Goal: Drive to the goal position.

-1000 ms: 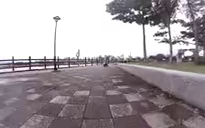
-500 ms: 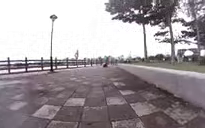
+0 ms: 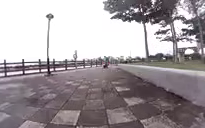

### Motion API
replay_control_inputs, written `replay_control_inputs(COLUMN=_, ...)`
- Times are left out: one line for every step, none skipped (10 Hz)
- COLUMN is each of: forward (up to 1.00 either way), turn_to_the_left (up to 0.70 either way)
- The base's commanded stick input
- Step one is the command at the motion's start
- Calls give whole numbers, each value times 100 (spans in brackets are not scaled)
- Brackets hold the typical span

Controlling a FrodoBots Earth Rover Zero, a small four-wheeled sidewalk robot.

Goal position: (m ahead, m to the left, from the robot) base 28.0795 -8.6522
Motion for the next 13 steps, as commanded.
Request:
replay_control_inputs(forward=100, turn_to_the_left=0)
replay_control_inputs(forward=100, turn_to_the_left=0)
replay_control_inputs(forward=100, turn_to_the_left=0)
replay_control_inputs(forward=100, turn_to_the_left=0)
replay_control_inputs(forward=100, turn_to_the_left=0)
replay_control_inputs(forward=100, turn_to_the_left=0)
replay_control_inputs(forward=100, turn_to_the_left=0)
replay_control_inputs(forward=100, turn_to_the_left=0)
replay_control_inputs(forward=100, turn_to_the_left=0)
replay_control_inputs(forward=100, turn_to_the_left=0)
replay_control_inputs(forward=100, turn_to_the_left=0)
replay_control_inputs(forward=100, turn_to_the_left=0)
replay_control_inputs(forward=100, turn_to_the_left=6)
